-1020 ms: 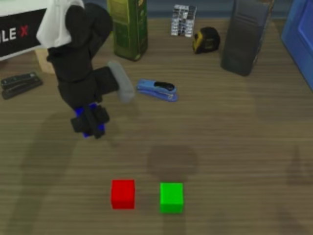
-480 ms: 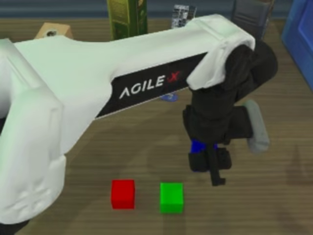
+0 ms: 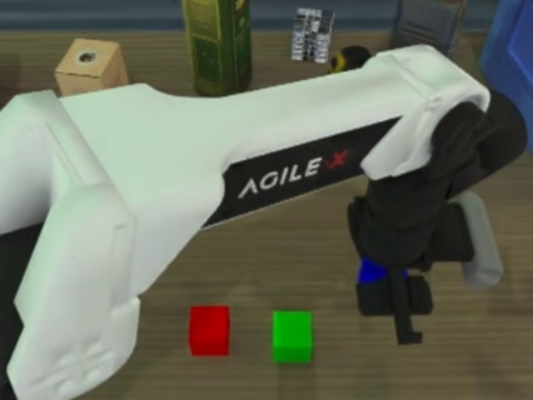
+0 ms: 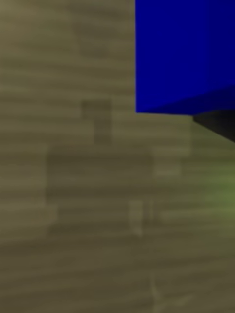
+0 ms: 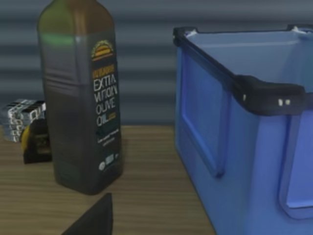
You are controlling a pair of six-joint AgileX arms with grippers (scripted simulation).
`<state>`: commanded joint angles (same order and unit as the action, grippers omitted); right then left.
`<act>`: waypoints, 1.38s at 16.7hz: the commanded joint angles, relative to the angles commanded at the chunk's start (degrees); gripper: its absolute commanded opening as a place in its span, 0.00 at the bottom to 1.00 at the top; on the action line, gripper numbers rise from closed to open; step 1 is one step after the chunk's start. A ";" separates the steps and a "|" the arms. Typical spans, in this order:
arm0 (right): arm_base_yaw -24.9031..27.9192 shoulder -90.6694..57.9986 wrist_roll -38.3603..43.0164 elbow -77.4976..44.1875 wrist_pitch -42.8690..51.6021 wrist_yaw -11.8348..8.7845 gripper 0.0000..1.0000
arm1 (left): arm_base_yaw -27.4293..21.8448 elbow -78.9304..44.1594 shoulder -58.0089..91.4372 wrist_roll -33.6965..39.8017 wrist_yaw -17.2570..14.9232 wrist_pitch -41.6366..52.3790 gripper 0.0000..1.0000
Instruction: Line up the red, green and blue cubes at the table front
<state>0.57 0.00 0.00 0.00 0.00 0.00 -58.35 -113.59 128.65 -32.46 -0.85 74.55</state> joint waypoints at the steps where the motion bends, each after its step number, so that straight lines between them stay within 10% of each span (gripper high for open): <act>1: 0.00 0.00 0.00 0.00 0.00 0.00 1.00 | -0.02 0.72 0.14 0.00 0.00 -0.80 0.00; 12: 0.00 0.00 0.00 0.00 0.00 0.00 1.00 | -0.27 10.48 3.33 0.23 0.02 -13.58 0.00; 23: 0.00 0.00 0.00 0.00 0.00 0.00 1.00 | -0.27 10.48 3.33 0.23 0.02 -13.58 0.83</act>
<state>0.57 0.00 0.00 0.00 0.00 0.00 -58.62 -103.11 131.98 -32.23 -0.83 60.97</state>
